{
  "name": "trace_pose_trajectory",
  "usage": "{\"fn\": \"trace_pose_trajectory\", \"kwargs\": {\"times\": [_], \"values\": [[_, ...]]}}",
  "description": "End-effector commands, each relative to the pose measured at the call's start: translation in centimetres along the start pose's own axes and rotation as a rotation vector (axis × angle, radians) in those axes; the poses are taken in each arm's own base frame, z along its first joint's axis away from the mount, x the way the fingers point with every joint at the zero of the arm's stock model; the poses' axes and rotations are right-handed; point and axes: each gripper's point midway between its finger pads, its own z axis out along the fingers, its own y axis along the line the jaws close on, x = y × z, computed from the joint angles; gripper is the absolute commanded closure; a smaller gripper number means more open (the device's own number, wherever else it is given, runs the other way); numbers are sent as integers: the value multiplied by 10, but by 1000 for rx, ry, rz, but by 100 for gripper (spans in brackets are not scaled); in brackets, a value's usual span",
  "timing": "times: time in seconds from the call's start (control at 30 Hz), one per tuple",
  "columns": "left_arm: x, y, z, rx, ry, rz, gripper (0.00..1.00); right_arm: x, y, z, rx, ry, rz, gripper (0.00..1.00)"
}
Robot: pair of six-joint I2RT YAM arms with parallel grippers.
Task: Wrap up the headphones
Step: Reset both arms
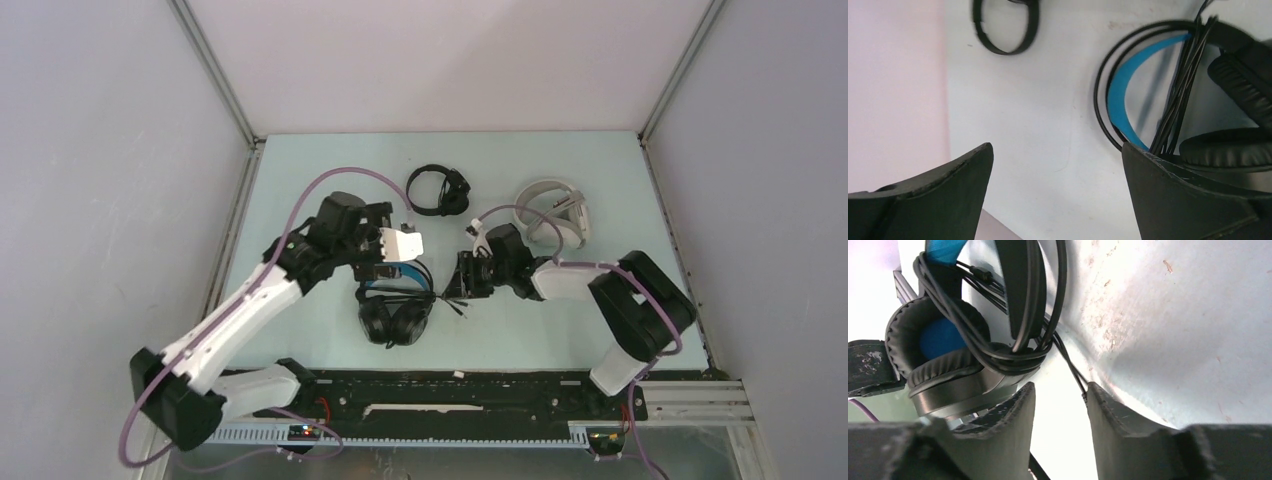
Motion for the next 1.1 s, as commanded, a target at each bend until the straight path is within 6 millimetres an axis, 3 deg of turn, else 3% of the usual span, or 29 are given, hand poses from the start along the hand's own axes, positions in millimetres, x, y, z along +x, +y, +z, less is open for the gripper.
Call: {"fn": "trace_pose_trajectory", "kwargs": {"times": [0.0,0.13,0.17,0.2,0.23,0.33,0.43,0.6,0.67,0.87,1.07], "values": [[-36,29,-51,-235,-148,-85,0,-28,14,-29,70,-82,-91,51],[-46,47,-88,-429,-242,-225,0,-40,29,-60,118,-136,-140,33],[-48,54,-99,-486,-274,-286,0,-44,36,-69,122,-158,-162,25],[-50,63,-111,-553,-318,-380,0,-49,42,-80,132,-185,-187,8],[-50,71,-124,-619,-363,-497,0,-55,49,-91,139,-214,-213,1],[-53,80,-153,-696,-484,-779,0,-75,70,-133,193,-331,-302,0],[-58,77,-174,-675,-567,-986,0,-95,88,-182,265,-476,-346,0],[-56,64,-199,-657,-660,-1121,0,-112,117,-272,334,-754,-360,1],[-53,62,-211,-673,-693,-1142,0,-111,121,-294,337,-827,-336,0],[-39,56,-237,-726,-742,-1255,0,-95,130,-330,299,-917,-272,1],[-29,44,-228,-713,-692,-1278,0,-86,136,-354,266,-995,-249,0]]}}
